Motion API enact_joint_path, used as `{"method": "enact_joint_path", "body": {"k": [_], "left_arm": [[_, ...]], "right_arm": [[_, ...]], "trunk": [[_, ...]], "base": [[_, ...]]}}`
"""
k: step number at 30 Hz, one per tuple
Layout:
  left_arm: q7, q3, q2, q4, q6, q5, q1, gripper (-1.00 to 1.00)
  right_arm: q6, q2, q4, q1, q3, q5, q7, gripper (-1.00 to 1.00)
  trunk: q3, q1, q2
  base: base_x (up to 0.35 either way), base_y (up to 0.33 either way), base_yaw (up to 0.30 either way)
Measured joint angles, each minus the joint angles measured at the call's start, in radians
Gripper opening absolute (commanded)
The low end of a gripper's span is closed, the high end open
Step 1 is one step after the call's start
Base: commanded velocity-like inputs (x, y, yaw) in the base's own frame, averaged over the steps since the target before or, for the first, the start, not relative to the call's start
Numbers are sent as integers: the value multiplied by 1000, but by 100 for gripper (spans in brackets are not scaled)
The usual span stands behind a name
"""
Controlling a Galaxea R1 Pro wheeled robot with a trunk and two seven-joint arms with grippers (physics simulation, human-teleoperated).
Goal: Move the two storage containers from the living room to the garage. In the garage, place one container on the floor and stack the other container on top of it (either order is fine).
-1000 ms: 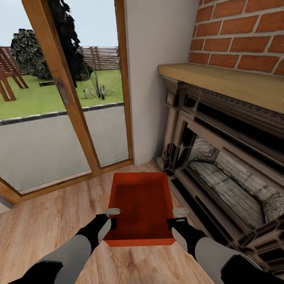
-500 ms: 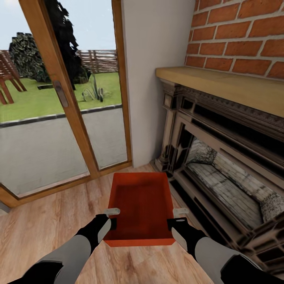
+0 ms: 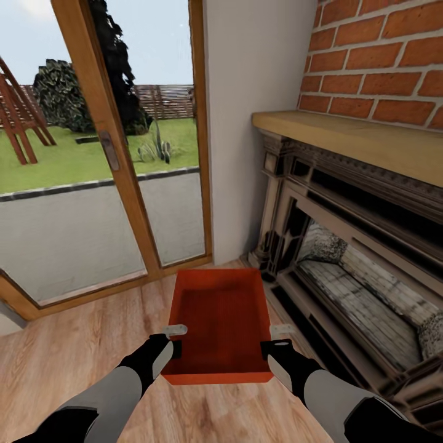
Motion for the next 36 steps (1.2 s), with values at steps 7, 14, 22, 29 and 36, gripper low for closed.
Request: {"method": "enact_joint_path", "body": {"k": [7,14,22,29,36], "left_arm": [[0,0,0,0,0,0,0,-100],[0,0,0,0,0,0,0,-100],[0,0,0,0,0,0,0,-100],[0,0,0,0,0,0,0,-100],[0,0,0,0,0,0,0,-100]], "right_arm": [[0,0,0,0,0,0,0,-100],[0,0,0,0,0,0,0,-100],[1,0,0,0,0,0,0,-100],[0,0,0,0,0,0,0,-100],[0,0,0,0,0,0,0,-100]], "trunk": [[11,0,0],[22,0,0],[34,0,0],[45,0,0],[56,0,0]], "base": [[0,0,88],[0,0,7],[0,0,0],[0,0,0],[0,0,0]]}}
